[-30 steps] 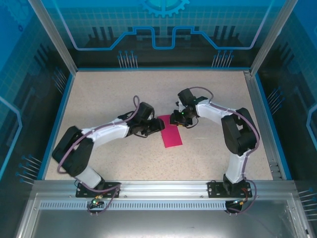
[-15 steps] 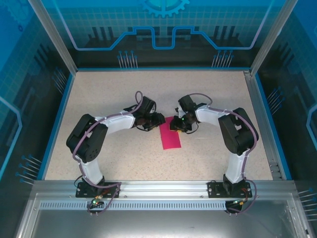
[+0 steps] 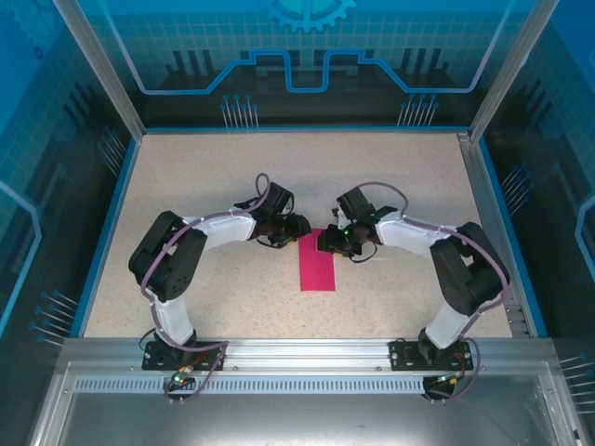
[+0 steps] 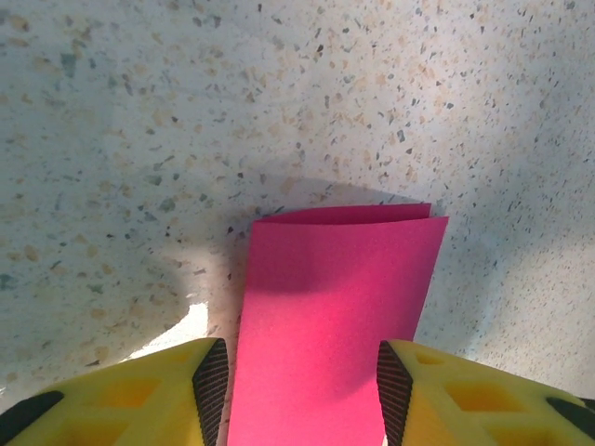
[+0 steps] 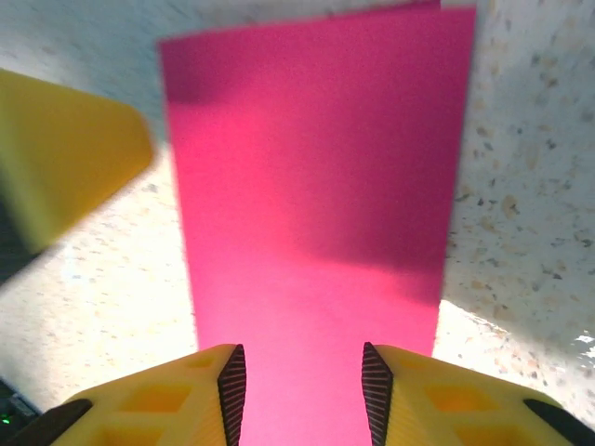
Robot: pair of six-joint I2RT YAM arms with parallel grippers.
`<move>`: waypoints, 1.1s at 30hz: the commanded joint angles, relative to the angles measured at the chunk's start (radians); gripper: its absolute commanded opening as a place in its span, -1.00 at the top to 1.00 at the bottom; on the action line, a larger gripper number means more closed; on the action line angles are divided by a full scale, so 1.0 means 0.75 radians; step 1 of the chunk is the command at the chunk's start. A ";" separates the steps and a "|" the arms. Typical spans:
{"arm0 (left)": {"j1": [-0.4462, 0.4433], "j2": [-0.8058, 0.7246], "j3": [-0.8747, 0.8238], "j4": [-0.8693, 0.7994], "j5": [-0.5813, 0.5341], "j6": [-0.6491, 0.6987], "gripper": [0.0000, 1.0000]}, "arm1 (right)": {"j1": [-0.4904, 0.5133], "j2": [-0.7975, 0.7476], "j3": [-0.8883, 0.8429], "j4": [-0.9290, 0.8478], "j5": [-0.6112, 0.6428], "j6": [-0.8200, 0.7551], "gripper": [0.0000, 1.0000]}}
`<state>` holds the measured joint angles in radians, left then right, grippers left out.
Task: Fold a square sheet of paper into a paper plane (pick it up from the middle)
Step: Move the paper to the center of the table, then third fold the triangle at the center of the table.
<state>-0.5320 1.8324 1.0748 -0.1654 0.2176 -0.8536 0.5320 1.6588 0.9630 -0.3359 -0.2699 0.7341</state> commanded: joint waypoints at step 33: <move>-0.039 0.056 -0.047 0.029 0.068 0.105 0.43 | -0.015 -0.143 -0.366 0.271 -0.166 0.115 0.07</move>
<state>-0.5682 1.8519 1.0279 -0.1322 0.2672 -0.8040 0.5060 1.5288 0.6880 -0.1440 -0.3733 0.8066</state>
